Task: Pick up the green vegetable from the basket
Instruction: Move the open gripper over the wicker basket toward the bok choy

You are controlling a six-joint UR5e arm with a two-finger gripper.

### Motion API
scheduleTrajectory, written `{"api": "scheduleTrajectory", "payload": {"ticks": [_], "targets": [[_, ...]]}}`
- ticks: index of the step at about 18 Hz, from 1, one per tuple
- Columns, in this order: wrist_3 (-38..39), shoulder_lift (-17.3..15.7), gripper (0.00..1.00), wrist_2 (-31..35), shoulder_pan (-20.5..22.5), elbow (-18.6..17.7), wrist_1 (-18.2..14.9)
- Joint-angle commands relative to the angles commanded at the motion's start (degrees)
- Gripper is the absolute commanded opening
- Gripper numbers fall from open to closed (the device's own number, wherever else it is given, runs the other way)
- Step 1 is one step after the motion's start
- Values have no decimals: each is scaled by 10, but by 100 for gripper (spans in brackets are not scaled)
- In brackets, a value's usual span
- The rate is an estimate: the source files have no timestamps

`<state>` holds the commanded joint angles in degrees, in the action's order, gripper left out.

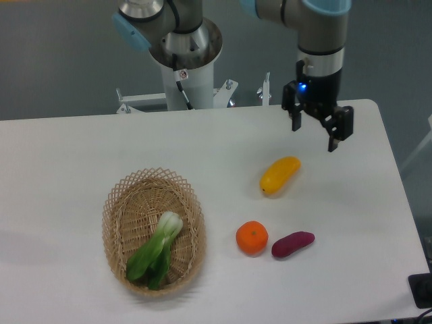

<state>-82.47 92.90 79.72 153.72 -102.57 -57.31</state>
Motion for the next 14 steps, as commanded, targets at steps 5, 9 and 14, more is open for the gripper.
{"api": "scheduleTrajectory", "payload": {"ticks": [5, 9, 14], "targets": [[105, 3, 100, 0, -62, -11, 6], [160, 19, 100, 3, -117, -11, 31], [216, 38, 100, 2, -160, -19, 32]]}}
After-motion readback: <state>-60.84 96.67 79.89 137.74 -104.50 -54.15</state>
